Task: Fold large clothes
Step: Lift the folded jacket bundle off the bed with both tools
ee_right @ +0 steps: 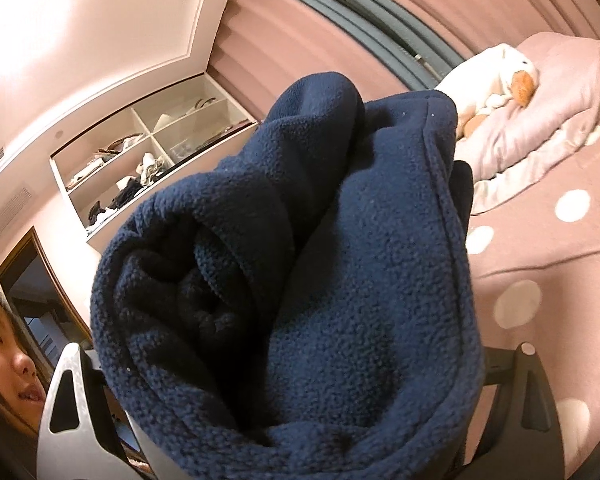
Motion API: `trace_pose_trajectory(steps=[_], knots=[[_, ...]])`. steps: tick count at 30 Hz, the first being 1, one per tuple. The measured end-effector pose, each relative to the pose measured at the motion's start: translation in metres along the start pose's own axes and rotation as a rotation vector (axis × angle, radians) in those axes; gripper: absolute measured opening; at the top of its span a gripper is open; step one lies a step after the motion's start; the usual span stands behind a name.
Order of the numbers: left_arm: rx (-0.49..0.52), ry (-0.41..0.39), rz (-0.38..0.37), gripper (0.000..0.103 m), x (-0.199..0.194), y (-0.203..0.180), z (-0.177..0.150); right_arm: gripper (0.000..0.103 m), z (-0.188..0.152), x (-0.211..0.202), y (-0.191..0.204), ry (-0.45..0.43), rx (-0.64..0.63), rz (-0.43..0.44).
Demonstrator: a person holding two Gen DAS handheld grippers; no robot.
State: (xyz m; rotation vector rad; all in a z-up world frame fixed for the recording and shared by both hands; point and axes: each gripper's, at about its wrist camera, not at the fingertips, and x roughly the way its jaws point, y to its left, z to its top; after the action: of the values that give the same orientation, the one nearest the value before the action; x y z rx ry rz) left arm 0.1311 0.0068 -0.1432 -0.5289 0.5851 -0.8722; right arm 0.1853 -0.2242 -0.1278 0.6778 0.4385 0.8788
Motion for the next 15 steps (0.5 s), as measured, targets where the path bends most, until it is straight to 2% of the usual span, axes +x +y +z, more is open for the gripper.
trace_pose_trajectory(steps=[3, 5, 7, 10, 13, 15], knots=[[-0.043, -0.022, -0.009, 0.098, 0.009, 0.018, 0.016, 0.095, 0.014, 0.02, -0.006, -0.008, -0.023, -0.053], [-0.041, 0.004, 0.018, 0.098, 0.032, 0.031, 0.03, 0.095, 0.029, 0.033, -0.014, -0.016, -0.05, -0.084], [0.015, 0.042, 0.096, 0.098, 0.052, 0.045, 0.041, 0.095, 0.044, 0.051, -0.037, 0.009, -0.045, -0.118], [-0.006, 0.087, 0.207, 0.098, 0.093, 0.08, 0.052, 0.093, 0.056, 0.082, -0.087, 0.058, 0.014, -0.216], [-0.071, 0.156, 0.355, 0.098, 0.133, 0.133, 0.043, 0.087, 0.051, 0.111, -0.141, 0.159, 0.063, -0.387], [-0.11, 0.222, 0.475, 0.098, 0.152, 0.164, 0.021, 0.083, 0.034, 0.122, -0.175, 0.265, 0.064, -0.527]])
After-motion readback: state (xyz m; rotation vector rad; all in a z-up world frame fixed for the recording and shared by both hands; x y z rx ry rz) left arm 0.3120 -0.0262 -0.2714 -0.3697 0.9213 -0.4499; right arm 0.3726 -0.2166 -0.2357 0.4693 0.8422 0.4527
